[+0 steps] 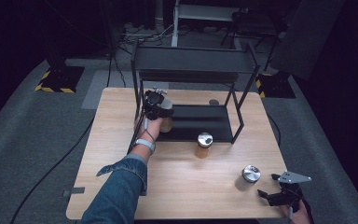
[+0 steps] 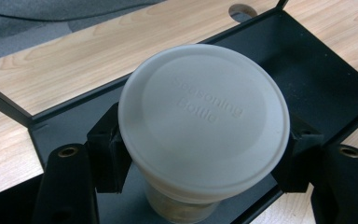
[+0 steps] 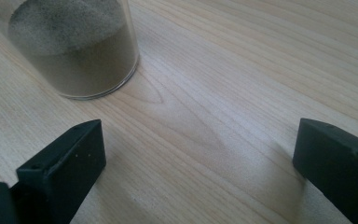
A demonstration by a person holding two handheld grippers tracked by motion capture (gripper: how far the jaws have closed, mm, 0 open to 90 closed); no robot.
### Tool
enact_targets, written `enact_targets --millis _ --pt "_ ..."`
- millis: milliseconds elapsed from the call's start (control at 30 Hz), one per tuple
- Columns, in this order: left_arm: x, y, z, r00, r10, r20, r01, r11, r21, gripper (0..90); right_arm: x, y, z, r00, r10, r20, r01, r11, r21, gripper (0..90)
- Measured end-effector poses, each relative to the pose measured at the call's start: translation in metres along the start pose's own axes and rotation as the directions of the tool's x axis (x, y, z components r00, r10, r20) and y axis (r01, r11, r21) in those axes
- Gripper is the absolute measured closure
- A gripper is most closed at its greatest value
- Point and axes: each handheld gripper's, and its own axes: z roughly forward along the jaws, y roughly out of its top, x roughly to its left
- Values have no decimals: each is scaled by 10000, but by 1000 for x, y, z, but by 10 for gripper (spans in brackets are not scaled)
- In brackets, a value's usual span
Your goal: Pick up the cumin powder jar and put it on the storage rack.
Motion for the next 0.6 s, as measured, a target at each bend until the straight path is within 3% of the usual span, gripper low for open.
enact_targets --millis 433,600 --pt "-2 -2 9 9998 -22 -180 20 10000 -81 327 0 0 0 10000 -34 -22 34 10000 -3 20" --pt "-9 -11 -5 9994 -26 -340 -9 9946 -1041 193 0 0 0 10000 -29 -20 29 10000 1 20"
